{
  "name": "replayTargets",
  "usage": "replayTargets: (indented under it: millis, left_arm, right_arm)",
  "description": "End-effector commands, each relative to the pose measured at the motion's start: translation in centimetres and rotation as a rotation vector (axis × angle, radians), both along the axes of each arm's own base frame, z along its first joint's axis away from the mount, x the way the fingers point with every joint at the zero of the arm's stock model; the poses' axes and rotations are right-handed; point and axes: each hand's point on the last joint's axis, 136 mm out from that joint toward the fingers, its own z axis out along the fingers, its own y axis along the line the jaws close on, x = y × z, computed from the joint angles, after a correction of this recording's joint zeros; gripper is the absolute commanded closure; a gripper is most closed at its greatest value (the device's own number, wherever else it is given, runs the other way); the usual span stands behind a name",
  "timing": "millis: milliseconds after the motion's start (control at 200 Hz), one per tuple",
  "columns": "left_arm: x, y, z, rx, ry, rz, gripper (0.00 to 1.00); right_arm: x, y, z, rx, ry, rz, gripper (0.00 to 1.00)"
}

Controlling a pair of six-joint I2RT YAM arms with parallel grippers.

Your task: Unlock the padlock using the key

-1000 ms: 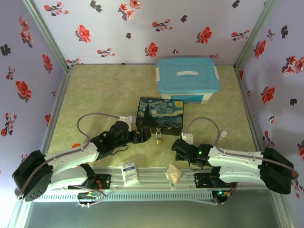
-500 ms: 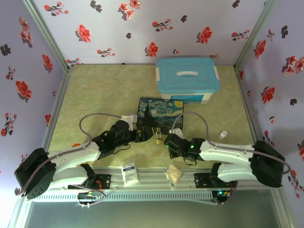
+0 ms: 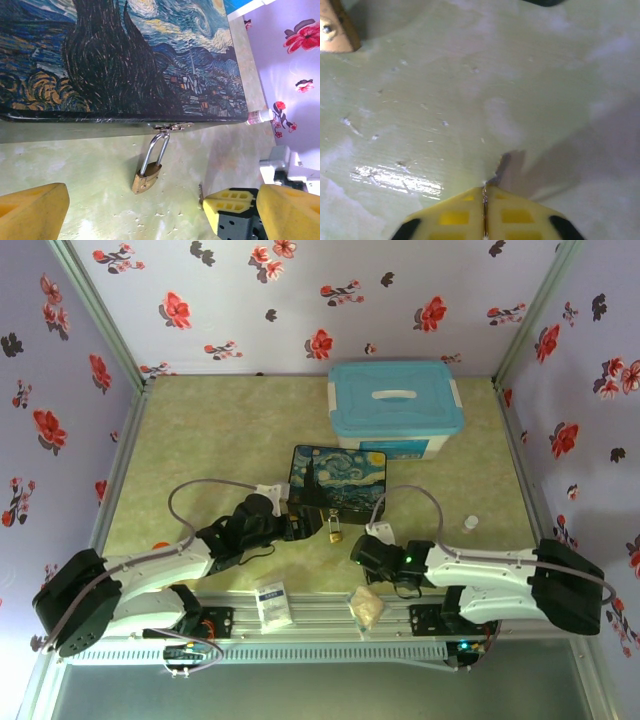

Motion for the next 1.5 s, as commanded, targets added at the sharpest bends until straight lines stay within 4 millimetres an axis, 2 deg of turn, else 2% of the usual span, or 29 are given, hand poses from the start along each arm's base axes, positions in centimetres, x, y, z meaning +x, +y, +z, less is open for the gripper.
replayTargets:
  millis: [0,70,205,380,450,590,820,1130,1325,1495]
  left_arm:
    - [0.3,-0.5,0.8,-0.018,-0.024,0.002,0.03]
    - [0.4,-0.5,0.8,-0.015,-0.026,0.002,0.02]
    - [0.5,-0.7,0.8,-0.014,-0.026,0.000,0.02]
    - [0.5,-0.7,0.7,-0.012,-0.023,0.000,0.02]
    - [0.5,-0.7,0.7,-0.013,-0.024,0.001,0.02]
    - [0.4,-0.5,0.6,-0.009,-0.025,0.000,0.01]
    - [0.4,-0.4,0.3,-0.003,-0.023,0.002,0.01]
    - [0.4,-0.5,0.0,-0.003,-0.020,0.003,0.01]
    - [0.5,-0.5,0.0,-0.010,-0.013,0.009,0.01]
    - [0.5,-0.6,0.2,-0.014,-0.018,0.007,0.01]
  right_arm:
    - [0.2,-3.1,0.2,-0.071,-0.032,-0.123,0.78]
    - [0.3,-4.3,0.7,-0.118,-0.039,-0.171,0.65]
    - [0.4,-4.7,0.9,-0.137,-0.045,-0.200,0.63]
    - [1.2,-1.0,1.3,-0.005,-0.047,-0.189,0.56]
    - [1.6,-0.5,1.5,-0.002,-0.055,-0.196,0.54]
    - [1.7,-0.8,0.7,-0.061,-0.050,-0.216,0.53]
    - [1.4,0.6,0.3,-0.015,-0.047,-0.215,0.56]
    - [0.0,-1.0,-1.6,-0.094,-0.010,-0.233,0.65]
    - [-0.6,-1.5,-1.5,-0.124,0.000,-0.221,0.72]
    - [-1.5,-1.8,-2.2,-0.140,0.045,-0.211,0.71]
